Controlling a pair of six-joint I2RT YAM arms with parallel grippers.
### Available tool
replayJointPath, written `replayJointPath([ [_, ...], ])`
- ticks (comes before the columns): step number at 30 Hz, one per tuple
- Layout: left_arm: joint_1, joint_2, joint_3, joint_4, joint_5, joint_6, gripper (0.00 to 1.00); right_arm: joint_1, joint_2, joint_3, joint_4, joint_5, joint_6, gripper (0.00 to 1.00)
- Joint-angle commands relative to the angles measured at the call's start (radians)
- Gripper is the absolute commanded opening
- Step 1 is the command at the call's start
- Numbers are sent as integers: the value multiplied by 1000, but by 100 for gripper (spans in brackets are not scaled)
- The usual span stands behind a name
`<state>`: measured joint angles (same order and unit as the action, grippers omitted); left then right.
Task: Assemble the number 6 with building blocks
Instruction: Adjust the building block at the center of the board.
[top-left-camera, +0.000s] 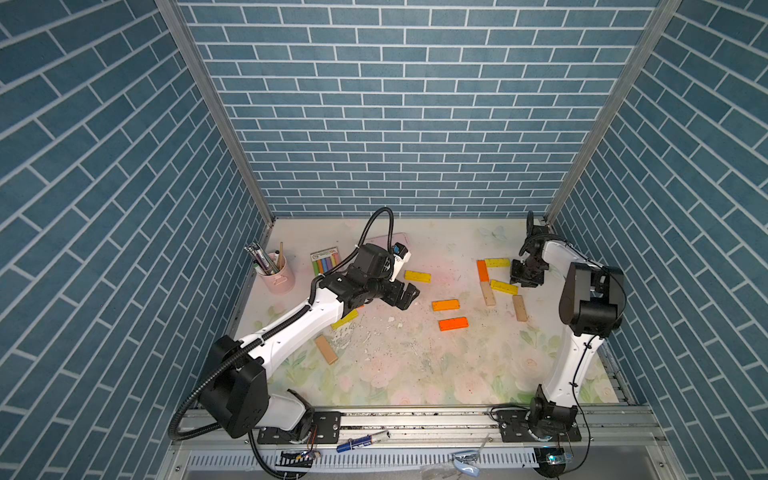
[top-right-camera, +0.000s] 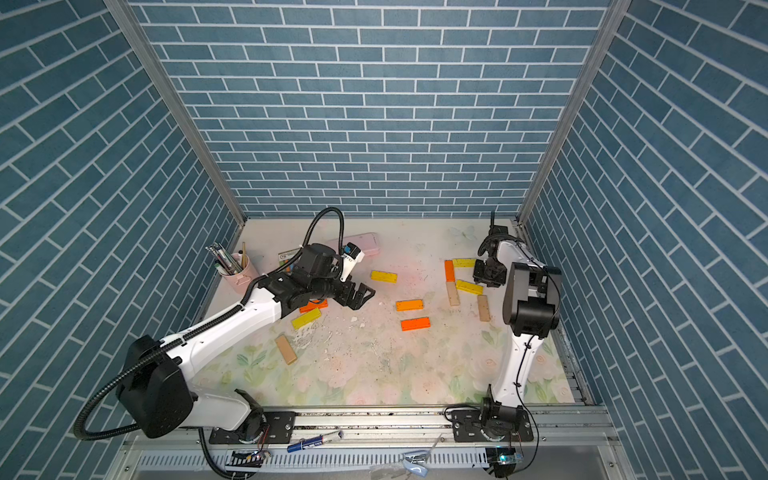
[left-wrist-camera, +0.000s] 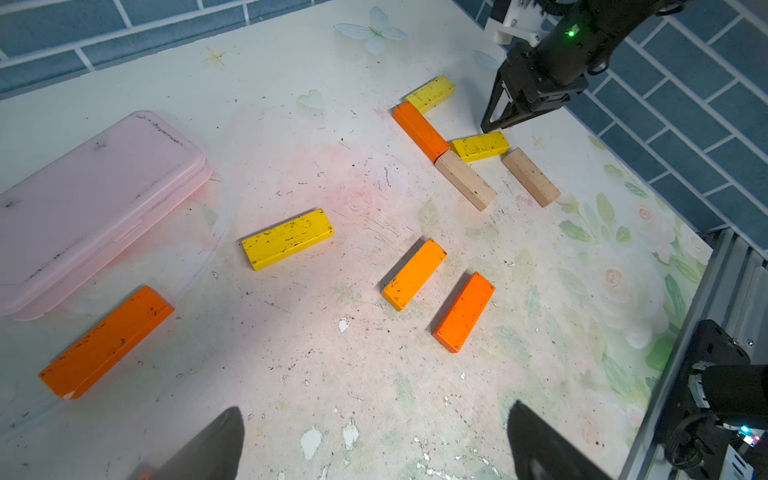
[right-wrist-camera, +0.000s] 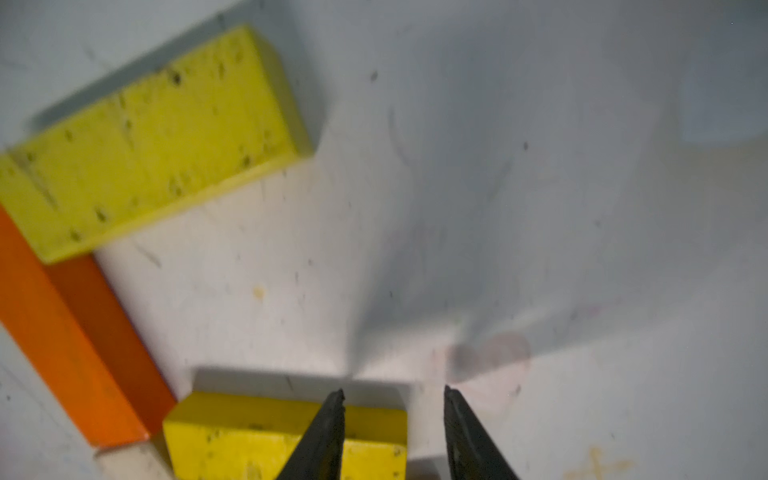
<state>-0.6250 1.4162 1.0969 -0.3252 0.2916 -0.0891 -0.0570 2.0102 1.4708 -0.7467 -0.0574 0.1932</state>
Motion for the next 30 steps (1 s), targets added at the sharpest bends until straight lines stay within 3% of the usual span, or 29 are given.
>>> replayJointPath([
  [1,-5,5,-2,-11,-8,12,99,10,-129,-94,-24,24,-35,46],
  [8,-6,13,1,-6,8,0,99,13,-255,-216,21,36,-13,47],
  [17,-7,0,-7,0,3,-4,99,17,-232,-232,4,2,-8,48],
  [30,-8,8,-6,2,9,-4,99,30,-196,-294,-39,77,23,52],
])
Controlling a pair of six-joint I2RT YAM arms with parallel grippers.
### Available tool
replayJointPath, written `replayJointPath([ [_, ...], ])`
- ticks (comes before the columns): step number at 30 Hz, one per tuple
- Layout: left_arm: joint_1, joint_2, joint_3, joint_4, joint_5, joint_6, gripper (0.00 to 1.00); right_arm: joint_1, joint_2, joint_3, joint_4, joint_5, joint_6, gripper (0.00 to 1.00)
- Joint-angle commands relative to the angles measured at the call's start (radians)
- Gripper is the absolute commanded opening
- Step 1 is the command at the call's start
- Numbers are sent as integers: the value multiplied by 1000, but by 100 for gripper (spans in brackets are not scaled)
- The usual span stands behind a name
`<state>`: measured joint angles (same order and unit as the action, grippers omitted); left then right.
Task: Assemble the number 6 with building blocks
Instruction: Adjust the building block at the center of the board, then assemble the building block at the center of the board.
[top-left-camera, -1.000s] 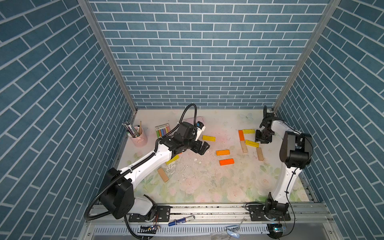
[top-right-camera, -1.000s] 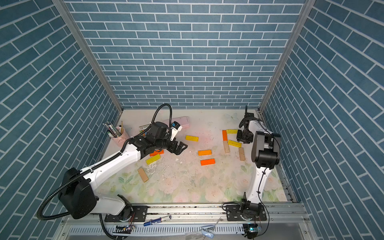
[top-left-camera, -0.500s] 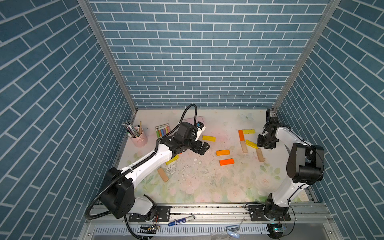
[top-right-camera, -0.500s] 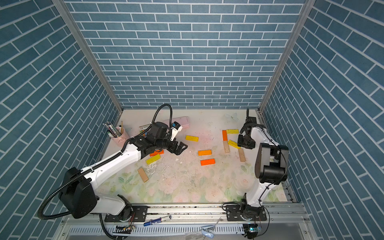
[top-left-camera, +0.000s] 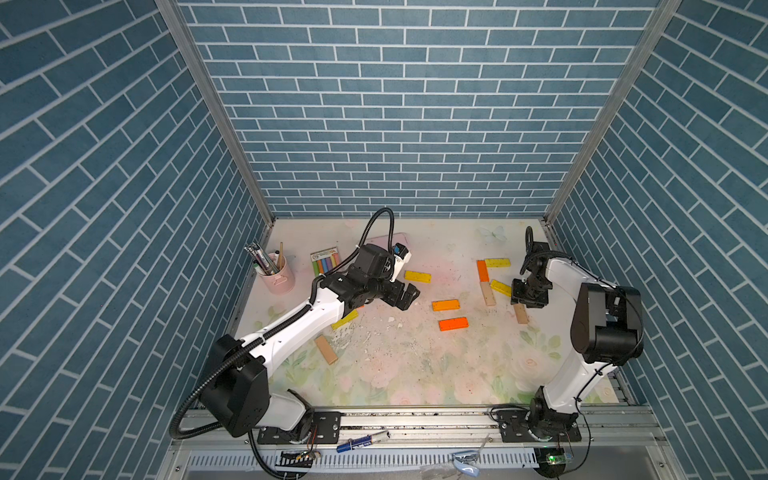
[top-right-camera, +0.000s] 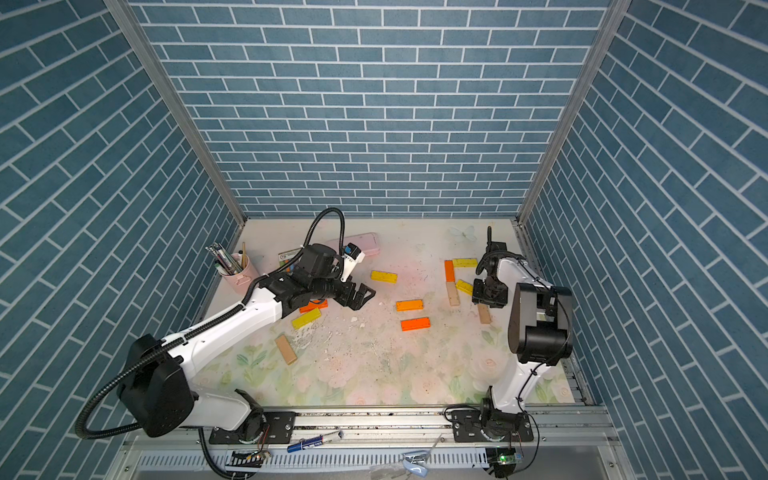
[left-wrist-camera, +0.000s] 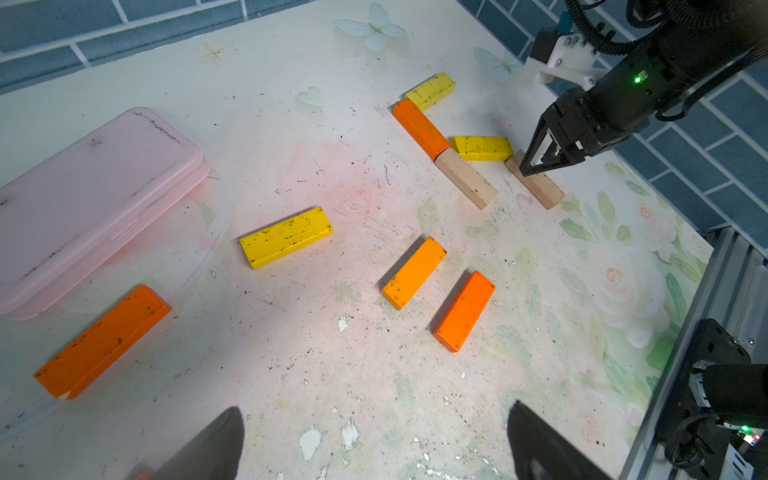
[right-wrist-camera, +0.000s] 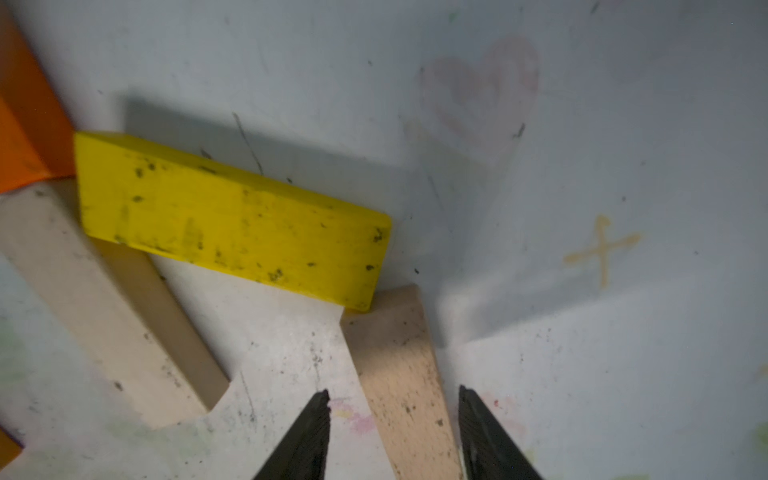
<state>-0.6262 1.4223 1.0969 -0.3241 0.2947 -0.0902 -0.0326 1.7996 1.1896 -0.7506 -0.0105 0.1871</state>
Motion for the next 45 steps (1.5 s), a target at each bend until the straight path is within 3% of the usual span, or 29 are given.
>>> replayJointPath([
  [1,-7,2,-6,0,7,-3,99,5,19,-15,-33,30,28,51],
  [8,-8,4,-8,2,8,-4,99,5,46,-16,-17,24,5,37],
  [14,-7,7,-6,1,8,-2,99,5,62,16,-12,34,-17,31],
  [45,-7,9,-8,0,1,4,99,5,79,94,10,57,-106,30],
])
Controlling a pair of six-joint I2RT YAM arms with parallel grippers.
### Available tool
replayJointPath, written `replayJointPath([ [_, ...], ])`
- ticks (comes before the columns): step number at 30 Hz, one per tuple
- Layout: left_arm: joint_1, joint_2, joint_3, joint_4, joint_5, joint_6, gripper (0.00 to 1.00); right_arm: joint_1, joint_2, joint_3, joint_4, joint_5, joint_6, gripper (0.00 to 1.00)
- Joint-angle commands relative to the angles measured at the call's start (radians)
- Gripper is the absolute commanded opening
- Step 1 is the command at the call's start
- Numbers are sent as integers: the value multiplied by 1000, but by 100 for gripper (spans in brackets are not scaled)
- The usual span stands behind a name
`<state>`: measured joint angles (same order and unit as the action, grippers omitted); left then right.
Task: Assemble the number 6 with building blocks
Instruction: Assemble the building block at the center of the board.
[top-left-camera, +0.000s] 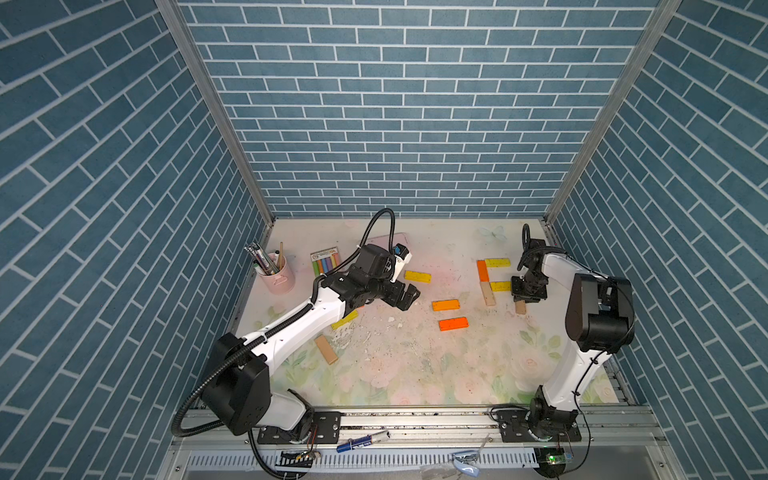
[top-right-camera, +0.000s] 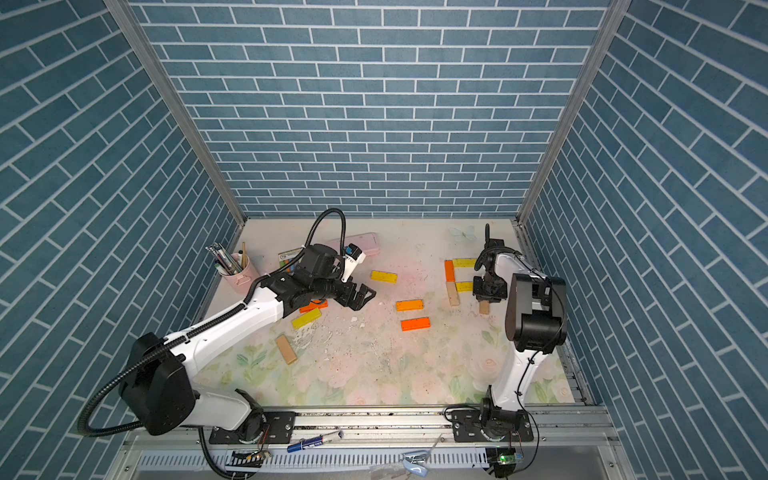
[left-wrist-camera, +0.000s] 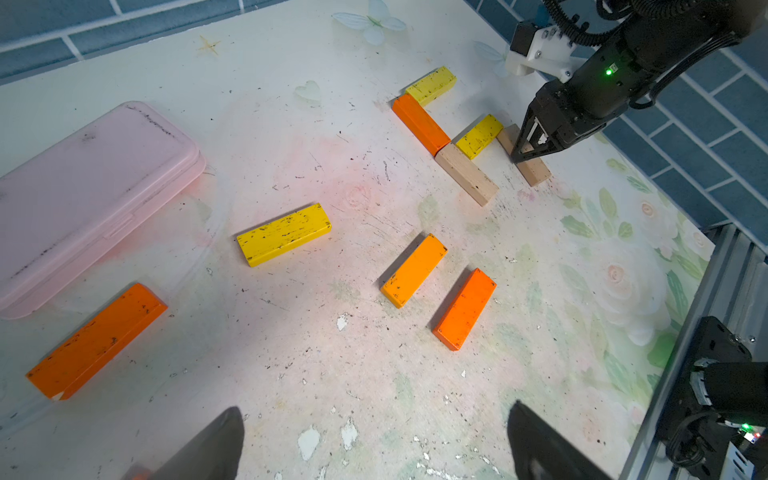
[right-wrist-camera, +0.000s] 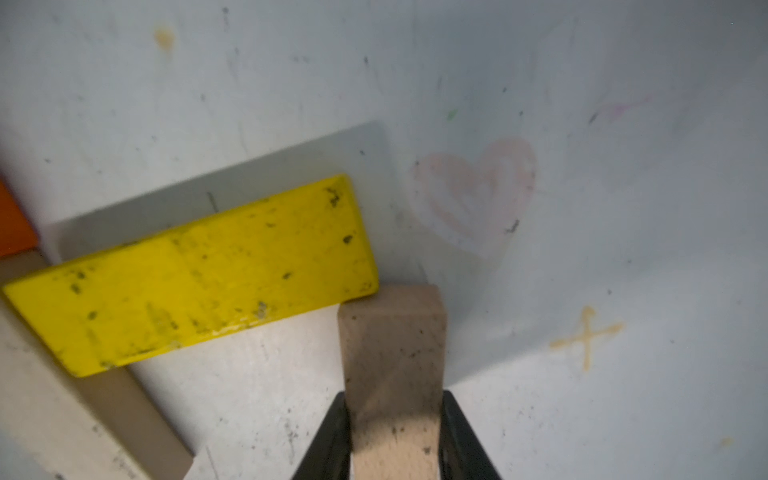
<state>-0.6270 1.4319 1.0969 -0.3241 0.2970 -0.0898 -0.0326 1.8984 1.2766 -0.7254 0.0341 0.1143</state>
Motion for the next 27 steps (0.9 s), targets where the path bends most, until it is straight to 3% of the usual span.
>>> replayJointPath([
  [1,-7,0,-8,0,1,3,99,5,-28,4,-20,11,-33,30],
  [12,-9,9,-12,8,17,-7,99,7,-111,-74,-43,-18,-103,32],
  [23,-9,17,-17,14,20,2,99,7,-55,-58,-30,-68,-175,32],
  [27,-9,29,-15,11,20,5,99,8,-27,-43,-29,-25,-195,32],
])
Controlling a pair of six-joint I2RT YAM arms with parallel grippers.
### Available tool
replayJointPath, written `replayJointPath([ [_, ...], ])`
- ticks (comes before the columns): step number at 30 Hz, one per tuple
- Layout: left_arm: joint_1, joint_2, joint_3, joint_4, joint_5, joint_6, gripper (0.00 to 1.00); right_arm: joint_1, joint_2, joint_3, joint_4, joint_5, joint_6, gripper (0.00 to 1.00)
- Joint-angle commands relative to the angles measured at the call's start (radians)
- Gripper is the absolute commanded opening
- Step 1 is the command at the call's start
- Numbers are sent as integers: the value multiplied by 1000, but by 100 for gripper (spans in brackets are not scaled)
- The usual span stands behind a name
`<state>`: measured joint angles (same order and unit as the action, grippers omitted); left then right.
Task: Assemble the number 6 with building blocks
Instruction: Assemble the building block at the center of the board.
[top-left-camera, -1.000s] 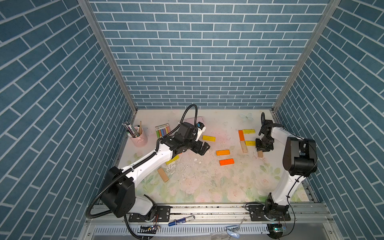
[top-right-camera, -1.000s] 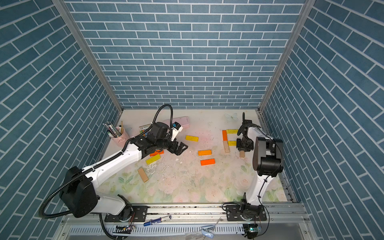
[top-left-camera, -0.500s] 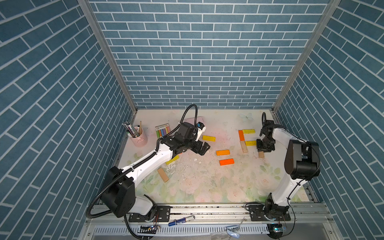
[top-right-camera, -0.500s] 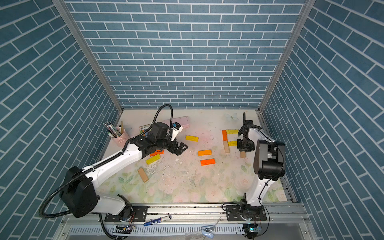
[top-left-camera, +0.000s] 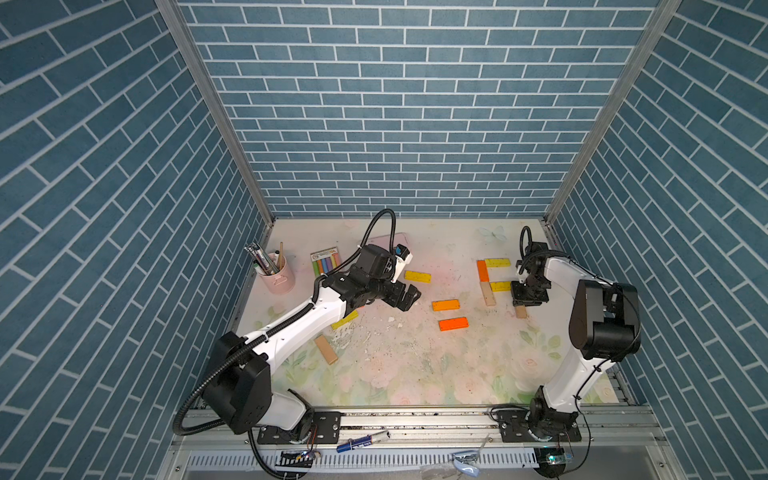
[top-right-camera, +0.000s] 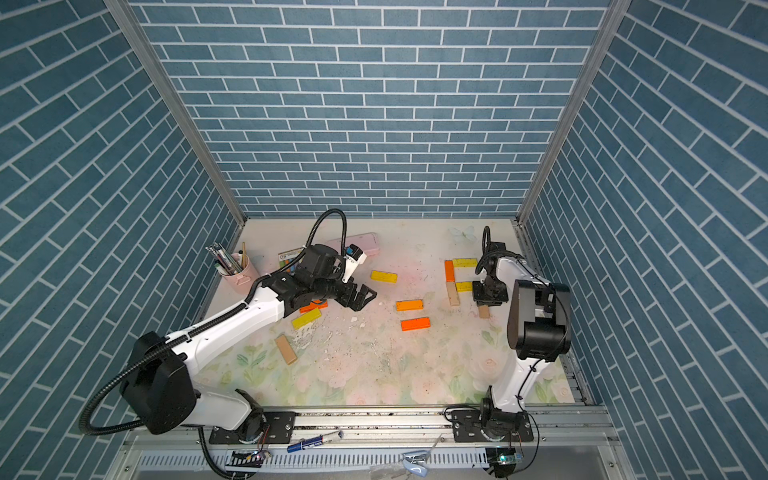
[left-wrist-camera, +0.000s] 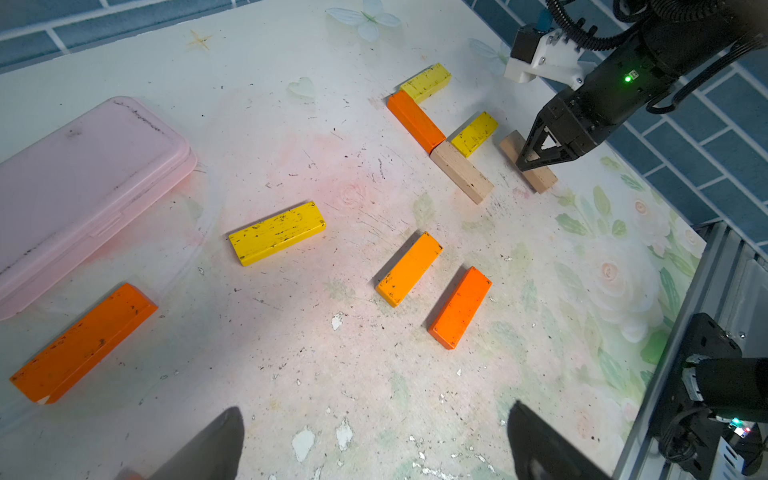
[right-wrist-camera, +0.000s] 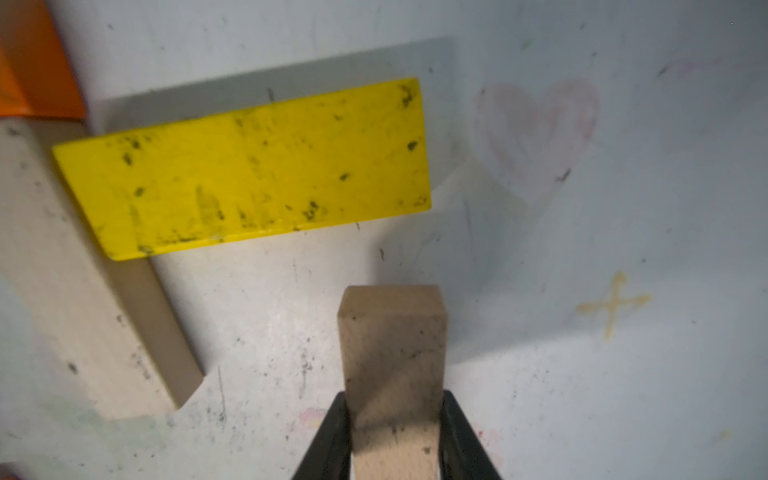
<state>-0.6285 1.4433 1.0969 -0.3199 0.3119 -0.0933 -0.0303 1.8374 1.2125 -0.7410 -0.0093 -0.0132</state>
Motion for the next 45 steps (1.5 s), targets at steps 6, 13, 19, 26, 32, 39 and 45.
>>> replayJointPath([
  [6,-7,26,-14,8,4,12,99,5,71,35,-15,27,-86,33],
  [13,-8,37,-9,5,7,12,99,6,86,56,-14,11,-88,33],
  [19,-7,31,-12,7,3,13,99,6,107,69,-13,-4,-90,34],
  [26,-7,38,-9,3,3,17,99,7,130,92,-15,-31,-92,36],
  [32,-7,43,-6,4,1,18,99,13,154,112,-24,-34,-94,36],
  [39,-7,49,-3,2,2,20,99,19,166,125,-20,-46,-94,36],
  [45,-7,49,-3,1,0,23,99,22,174,139,-20,-62,-97,37],
])
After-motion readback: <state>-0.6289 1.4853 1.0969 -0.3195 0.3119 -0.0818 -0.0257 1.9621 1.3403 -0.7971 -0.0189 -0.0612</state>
